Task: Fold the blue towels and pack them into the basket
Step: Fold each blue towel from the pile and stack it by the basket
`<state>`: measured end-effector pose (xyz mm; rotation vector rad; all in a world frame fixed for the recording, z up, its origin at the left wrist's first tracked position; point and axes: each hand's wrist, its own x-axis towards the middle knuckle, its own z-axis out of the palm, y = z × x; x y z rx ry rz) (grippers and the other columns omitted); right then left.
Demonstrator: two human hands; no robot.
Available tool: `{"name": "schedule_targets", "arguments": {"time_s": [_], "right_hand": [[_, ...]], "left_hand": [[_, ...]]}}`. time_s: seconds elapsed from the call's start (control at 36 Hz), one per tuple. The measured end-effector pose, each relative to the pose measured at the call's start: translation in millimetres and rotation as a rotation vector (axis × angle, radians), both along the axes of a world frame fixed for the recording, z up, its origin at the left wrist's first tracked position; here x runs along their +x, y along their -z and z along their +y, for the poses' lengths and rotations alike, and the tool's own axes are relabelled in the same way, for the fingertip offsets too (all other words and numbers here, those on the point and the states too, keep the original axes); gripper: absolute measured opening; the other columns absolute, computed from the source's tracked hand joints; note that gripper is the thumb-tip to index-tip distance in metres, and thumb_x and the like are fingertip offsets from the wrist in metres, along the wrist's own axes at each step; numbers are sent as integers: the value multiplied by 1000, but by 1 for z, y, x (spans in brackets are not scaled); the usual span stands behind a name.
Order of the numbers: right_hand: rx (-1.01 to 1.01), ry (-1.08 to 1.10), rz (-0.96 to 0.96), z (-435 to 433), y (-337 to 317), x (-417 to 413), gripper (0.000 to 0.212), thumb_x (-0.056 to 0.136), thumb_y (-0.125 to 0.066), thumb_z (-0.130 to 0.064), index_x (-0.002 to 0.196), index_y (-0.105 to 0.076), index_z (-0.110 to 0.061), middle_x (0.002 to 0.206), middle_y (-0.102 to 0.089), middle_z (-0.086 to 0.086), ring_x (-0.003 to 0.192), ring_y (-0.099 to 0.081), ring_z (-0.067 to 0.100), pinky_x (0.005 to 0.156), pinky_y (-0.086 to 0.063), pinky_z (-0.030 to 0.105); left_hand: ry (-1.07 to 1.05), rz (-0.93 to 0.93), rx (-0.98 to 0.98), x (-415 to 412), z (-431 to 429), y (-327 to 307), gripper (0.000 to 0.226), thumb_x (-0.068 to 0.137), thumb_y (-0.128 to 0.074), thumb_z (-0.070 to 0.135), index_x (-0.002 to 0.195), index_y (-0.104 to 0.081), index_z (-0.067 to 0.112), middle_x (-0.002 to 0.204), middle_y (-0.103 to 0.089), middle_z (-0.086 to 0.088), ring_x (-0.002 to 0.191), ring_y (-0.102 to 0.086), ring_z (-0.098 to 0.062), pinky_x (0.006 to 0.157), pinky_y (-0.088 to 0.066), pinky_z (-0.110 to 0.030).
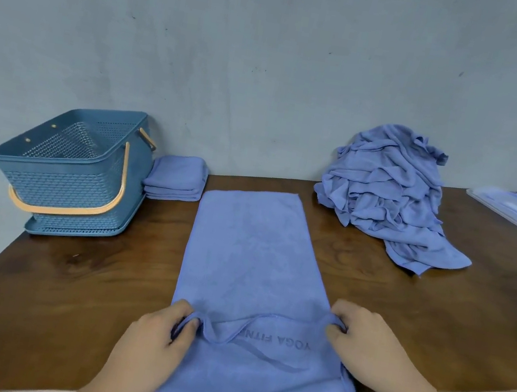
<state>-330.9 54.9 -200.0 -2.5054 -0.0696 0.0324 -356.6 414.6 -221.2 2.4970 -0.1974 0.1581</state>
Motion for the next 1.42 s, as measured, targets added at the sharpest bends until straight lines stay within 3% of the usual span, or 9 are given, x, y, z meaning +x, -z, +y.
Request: {"name": "schedule_targets", "arguments": {"time_s": [0.19, 0.31, 0.47, 0.67, 0.92, 1.03, 1.14, 1.31, 1.42], "right_hand": [[316, 77, 57, 2, -7, 9, 24, 100, -50, -7, 93, -60, -28, 75, -62, 6, 57, -45, 8, 57, -38, 28], [496, 175, 138, 8, -6, 17, 36, 102, -39, -6, 92, -66, -29, 75, -50, 5, 68, -42, 19, 66, -34, 37], [727, 196, 83, 20, -25, 37, 21, 107, -49, -16, 101, -67, -27, 77, -67, -8, 67, -56, 11, 67, -43, 34], [537, 100, -155, 31, -53, 105, 16, 104, -63, -26, 104, -58, -41, 99, -72, -11, 71, -59, 9, 68, -45, 29], [383, 125, -322, 43, -61, 255, 17, 113, -44, -25, 120, -59, -28, 87, -62, -4, 58, -51, 6, 61, -39, 31], [81, 127, -297, 55, -33, 303, 32, 111, -47, -22, 142, -50, -18, 124, -63, 6, 108, -62, 30, 85, -51, 45], [-173, -53, -307, 77, -6, 300, 46, 102, -59, -23, 147, -52, -19, 147, -51, 5, 131, -48, 33, 102, -47, 48], [-386, -320, -114, 93, 29, 279, 67, 107, -33, -66, 167, -20, -39, 177, -9, -5, 163, -5, 18, 131, -7, 46], [-427, -344, -75, 79, 34, 263, 70, 105, -18, -72, 167, 1, -45, 176, 13, -11, 161, 17, 12, 132, 4, 46]], "left_hand": [[45, 142, -105, 11, 1, -18, 24, 104, -57, 22, 111, -67, 43, 71, -64, 3, 61, -57, -10, 59, -38, -23], [74, 182, -213, 12, 0, -22, 19, 105, -57, 20, 107, -72, 32, 83, -72, 1, 80, -67, -26, 70, -42, -32], [-75, 10, -557, 29, 1, -54, 28, 111, -51, 26, 96, -71, 14, 76, -63, -3, 71, -52, -11, 69, -36, -37], [-173, -105, -639, 100, 6, -83, 30, 112, -48, 24, 93, -67, 12, 77, -59, -13, 70, -48, -15, 68, -34, -37], [-329, -156, -356, 247, 13, -79, 31, 110, -47, 31, 81, -47, 19, 71, -55, 6, 71, -55, -20, 60, -34, -39], [-327, -119, -87, 284, 4, -45, 32, 103, -58, 20, 134, -52, 14, 117, -64, -7, 109, -63, -33, 84, -51, -45], [-120, -417, 312, 276, -25, -26, 41, 93, -66, 22, 132, -58, 17, 135, -60, -4, 125, -55, -29, 96, -51, -47], [149, 41, 440, 277, -44, 10, 83, 93, -11, 76, 167, -21, 38, 176, -11, 13, 164, 0, -15, 132, -2, -48], [173, 124, 462, 266, -48, 13, 73, 102, -18, 75, 166, 5, 48, 175, 12, 17, 161, 17, -10, 131, 9, -48]]}}
